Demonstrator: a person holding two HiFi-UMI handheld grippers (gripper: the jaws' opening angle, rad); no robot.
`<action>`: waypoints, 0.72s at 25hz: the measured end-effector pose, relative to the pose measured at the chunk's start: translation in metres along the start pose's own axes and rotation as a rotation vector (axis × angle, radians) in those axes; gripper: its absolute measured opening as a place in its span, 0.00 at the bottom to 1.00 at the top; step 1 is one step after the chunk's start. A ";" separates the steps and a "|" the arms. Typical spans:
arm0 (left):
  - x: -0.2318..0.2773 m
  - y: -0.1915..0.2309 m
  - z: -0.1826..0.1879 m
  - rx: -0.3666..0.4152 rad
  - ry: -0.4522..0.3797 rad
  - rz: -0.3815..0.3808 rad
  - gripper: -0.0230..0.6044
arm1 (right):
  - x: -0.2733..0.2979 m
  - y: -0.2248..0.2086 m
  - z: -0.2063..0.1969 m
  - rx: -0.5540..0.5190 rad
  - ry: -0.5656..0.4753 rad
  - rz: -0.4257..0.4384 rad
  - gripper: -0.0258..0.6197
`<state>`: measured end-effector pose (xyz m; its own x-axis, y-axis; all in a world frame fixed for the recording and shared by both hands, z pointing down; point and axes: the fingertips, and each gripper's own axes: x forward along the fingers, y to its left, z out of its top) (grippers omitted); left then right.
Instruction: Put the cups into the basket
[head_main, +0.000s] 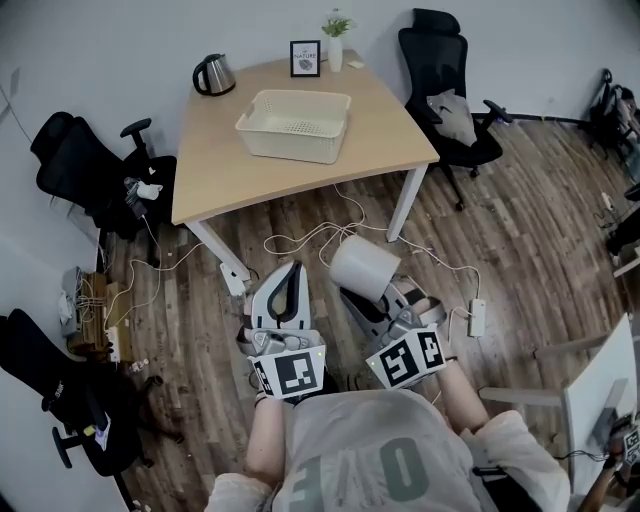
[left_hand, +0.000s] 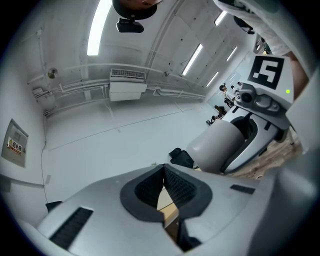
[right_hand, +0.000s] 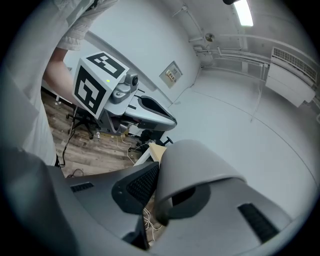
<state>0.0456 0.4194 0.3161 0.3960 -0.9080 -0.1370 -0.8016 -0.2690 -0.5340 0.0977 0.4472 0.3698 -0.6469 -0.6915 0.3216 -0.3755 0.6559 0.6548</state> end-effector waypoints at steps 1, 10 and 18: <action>0.005 0.007 -0.003 -0.001 -0.001 0.003 0.05 | 0.008 -0.004 0.001 -0.004 0.002 0.001 0.10; 0.044 0.068 -0.043 -0.007 0.007 0.008 0.05 | 0.081 -0.038 0.014 -0.006 0.023 -0.006 0.10; 0.092 0.115 -0.079 -0.012 -0.001 -0.008 0.05 | 0.152 -0.070 0.018 -0.007 0.037 -0.017 0.10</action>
<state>-0.0455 0.2793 0.3078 0.4033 -0.9052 -0.1337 -0.8035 -0.2805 -0.5250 0.0138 0.3019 0.3598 -0.6154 -0.7135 0.3350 -0.3815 0.6415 0.6655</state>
